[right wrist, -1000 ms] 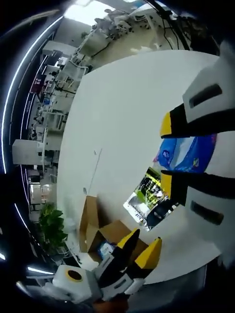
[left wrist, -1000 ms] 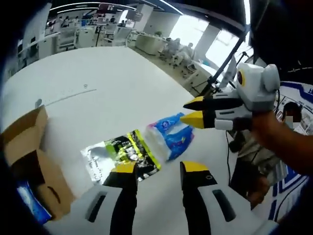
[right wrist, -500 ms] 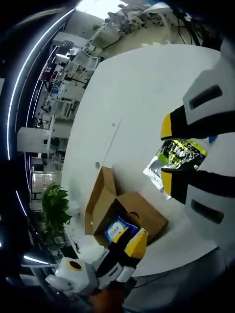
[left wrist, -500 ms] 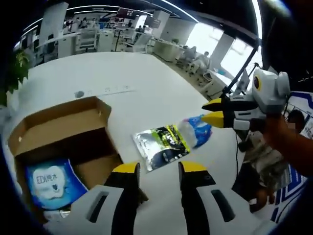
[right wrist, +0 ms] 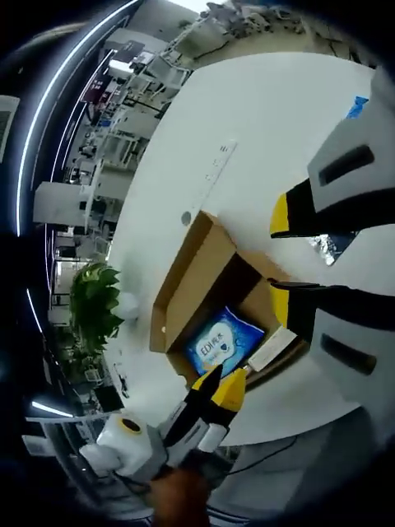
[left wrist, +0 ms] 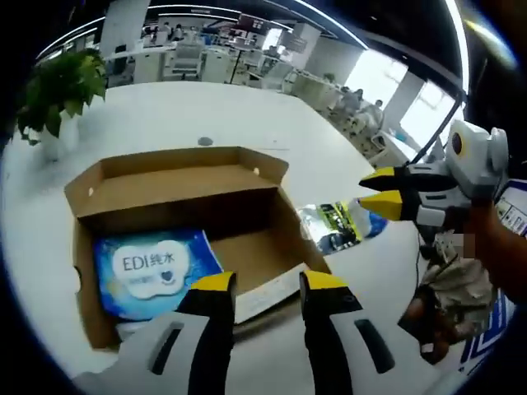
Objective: Operate the shoe box by opening the lid, removing the specified soft item, and placing it in the target area until the item is outside and the box remains undamaged.
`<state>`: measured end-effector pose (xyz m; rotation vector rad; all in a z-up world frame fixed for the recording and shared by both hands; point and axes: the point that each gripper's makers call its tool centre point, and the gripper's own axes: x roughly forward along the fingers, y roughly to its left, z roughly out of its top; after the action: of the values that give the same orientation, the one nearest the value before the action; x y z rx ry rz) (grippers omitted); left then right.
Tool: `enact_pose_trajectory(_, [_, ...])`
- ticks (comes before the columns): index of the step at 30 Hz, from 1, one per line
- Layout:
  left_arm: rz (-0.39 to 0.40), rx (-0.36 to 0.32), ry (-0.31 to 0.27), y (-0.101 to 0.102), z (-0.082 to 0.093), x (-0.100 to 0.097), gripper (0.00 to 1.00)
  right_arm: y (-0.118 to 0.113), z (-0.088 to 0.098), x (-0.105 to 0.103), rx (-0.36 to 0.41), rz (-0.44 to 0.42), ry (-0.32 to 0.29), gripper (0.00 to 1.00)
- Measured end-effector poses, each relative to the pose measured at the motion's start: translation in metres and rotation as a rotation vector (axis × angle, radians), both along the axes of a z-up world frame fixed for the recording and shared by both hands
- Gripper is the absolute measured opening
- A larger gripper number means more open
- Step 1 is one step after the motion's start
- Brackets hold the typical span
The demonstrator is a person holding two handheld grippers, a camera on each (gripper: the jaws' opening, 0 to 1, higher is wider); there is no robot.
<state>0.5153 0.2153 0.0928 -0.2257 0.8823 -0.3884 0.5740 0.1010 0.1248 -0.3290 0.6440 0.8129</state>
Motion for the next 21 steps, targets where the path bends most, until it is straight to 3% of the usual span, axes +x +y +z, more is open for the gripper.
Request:
enact_pose_trajectory(11, [0.092,0.024,0.034,0.064,-0.018,0.001,0.30,0.064,-0.022,-0.009,-0.004,0.080,0.050,0.18])
enact_pose_trajectory(21, [0.125,0.036,0.072,0.095,-0.040,0.007,0.30,0.100,-0.055,0.000,-0.029,0.108,0.124,0.19])
